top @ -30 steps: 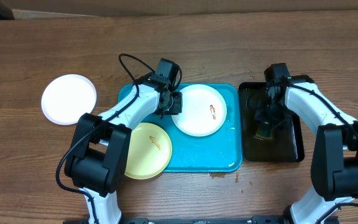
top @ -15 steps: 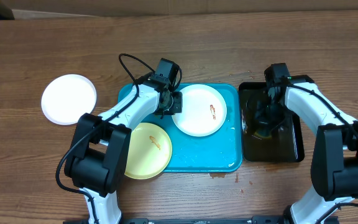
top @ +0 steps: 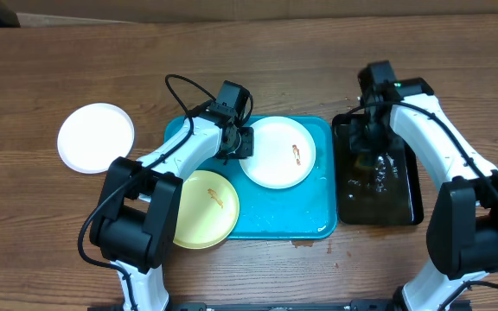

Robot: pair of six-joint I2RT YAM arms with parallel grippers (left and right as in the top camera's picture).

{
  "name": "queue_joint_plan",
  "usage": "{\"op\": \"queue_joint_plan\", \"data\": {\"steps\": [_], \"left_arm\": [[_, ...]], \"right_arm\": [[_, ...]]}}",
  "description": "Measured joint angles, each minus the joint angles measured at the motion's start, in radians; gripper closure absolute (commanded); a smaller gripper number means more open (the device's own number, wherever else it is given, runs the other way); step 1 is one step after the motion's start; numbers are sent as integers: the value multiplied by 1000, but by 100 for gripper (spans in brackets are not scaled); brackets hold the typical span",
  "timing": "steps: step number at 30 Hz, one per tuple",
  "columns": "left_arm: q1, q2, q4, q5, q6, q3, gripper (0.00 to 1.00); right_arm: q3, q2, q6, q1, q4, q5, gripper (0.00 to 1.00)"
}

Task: Clean dirty plates on tray and stack at the side
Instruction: 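Dip and rub the sponge in the black tray's water, then scrub the held white plate with the sponge in the right gripper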

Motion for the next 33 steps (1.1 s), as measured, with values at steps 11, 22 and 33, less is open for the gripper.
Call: {"op": "queue_joint_plan", "data": {"steps": [11,22,33], "left_arm": [[0,-5,-14,13,-14,0,93],[2,-8,-22,57,-48,-3,96],[2,-8,-22,64,-48,-3,95]], "right_arm": [[13,0,-19,40,-39,89,96],[13,0,-63,51,-22,174,96],[13,0,-19,53,-53,265,96]]}}
